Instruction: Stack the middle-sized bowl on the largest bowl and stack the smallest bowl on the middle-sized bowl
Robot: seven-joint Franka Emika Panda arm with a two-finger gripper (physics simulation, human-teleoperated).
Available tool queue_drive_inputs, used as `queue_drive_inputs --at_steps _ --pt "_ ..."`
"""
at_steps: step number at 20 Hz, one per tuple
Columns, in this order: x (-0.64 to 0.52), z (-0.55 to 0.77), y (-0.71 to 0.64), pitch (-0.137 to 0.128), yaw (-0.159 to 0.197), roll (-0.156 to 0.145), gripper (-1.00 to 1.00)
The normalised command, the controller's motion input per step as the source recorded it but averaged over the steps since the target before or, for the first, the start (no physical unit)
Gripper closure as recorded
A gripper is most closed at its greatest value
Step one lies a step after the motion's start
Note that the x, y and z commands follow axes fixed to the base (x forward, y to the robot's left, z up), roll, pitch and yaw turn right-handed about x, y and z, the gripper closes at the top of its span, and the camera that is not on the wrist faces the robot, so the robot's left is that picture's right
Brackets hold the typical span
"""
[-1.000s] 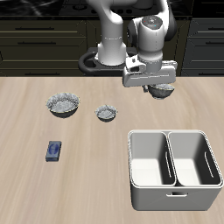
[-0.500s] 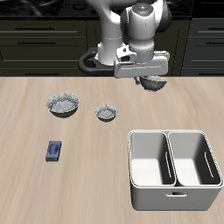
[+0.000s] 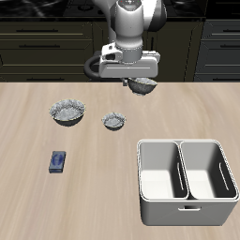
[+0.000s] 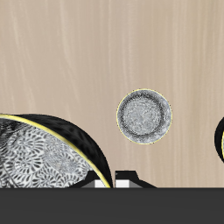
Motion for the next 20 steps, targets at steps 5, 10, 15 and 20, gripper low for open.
queue_drive_inputs --at_steps 5,10,15,20 --pt "0.06 0.20 -0.63 -0.002 -0.027 -0.028 1.00" --pt "0.02 0.11 -0.50 0.003 -0.009 -0.050 1.00" --pt "-0.03 0.02 -0.48 0.000 0.010 -0.036 1.00" --pt "-0.01 0.05 -0.43 -0.022 0.025 -0.003 1.00"
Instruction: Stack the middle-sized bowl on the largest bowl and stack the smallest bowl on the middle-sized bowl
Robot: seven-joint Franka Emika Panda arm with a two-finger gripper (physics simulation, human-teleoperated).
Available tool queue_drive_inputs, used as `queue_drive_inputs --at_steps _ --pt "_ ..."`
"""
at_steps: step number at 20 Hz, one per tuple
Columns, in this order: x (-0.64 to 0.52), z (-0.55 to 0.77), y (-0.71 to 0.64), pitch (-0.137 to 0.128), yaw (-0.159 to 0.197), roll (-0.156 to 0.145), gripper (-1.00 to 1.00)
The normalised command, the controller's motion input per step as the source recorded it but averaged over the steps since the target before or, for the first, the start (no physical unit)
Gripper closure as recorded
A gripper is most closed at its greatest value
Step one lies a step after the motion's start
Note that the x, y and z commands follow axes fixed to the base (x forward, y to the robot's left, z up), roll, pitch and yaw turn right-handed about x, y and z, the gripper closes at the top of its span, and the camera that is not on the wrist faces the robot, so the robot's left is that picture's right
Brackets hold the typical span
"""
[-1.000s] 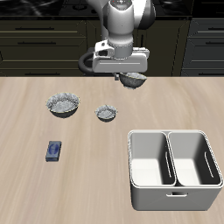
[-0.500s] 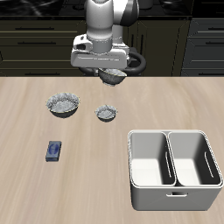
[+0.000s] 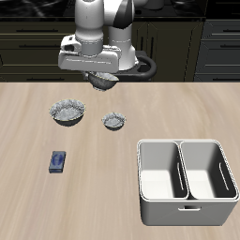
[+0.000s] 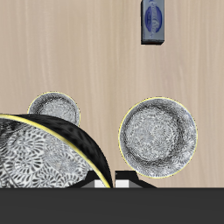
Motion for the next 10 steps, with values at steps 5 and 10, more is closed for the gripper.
queue_drive_inputs --at_steps 5,10 --pt "-0.03 -0.10 -0.31 0.027 0.045 0.030 1.00" --pt "-0.02 -0.04 -0.29 0.007 0.018 0.006 1.00"
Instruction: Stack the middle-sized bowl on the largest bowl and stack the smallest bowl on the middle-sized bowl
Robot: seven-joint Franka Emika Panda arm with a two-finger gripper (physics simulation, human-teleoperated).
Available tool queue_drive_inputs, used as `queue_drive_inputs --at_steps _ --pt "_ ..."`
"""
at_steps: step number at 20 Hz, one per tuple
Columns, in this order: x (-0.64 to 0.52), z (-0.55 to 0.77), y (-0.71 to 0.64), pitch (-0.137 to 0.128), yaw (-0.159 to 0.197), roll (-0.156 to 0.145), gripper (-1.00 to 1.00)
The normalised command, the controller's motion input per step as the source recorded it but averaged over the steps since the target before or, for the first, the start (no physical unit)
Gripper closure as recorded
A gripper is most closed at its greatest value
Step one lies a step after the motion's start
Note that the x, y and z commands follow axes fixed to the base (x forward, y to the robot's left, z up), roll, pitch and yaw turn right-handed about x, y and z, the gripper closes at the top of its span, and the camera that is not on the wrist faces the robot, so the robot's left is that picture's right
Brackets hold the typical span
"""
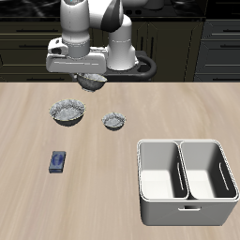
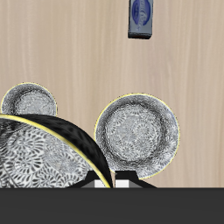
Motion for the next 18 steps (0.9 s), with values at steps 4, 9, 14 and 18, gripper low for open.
queue_drive_inputs --at_steps 4,9,14,18 --pt "0.04 0.08 -0.42 -0.004 -0.011 -0.037 1.00" --pt "0.01 -0.02 -0.32 0.008 -0.018 -0.042 1.00" --pt "0.03 -0.12 -0.19 0.016 -0.010 -0.038 1.00" --pt "0.01 -0.14 0.04 0.013 0.003 0.014 1.00"
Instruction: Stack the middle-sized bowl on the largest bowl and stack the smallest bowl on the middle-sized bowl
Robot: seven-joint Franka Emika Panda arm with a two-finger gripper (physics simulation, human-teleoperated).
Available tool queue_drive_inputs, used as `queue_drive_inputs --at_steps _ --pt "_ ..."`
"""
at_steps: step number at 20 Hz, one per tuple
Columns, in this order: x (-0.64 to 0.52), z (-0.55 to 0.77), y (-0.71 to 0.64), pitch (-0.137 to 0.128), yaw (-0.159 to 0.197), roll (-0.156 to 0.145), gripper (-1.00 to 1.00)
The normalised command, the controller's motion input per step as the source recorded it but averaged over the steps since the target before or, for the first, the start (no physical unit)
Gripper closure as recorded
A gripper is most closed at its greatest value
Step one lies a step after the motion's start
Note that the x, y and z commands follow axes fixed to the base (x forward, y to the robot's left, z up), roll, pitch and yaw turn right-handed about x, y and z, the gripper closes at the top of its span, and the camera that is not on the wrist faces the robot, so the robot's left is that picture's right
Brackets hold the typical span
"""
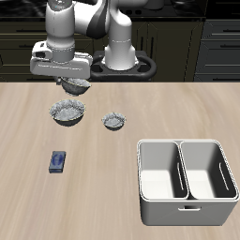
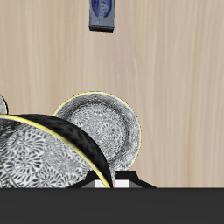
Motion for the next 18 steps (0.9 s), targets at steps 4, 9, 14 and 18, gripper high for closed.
queue_drive_inputs --at_steps 4,9,14,18 --pt "0.06 -0.16 -0.02 0.018 0.015 -0.015 1.00" --pt "0.02 -0.12 -0.08 0.007 -0.006 -0.016 1.00" --pt "0.05 -0.23 -0.08 0.026 -0.003 -0.023 1.00" --pt "0.10 -0.28 -0.16 0.019 -0.001 -0.031 1.00"
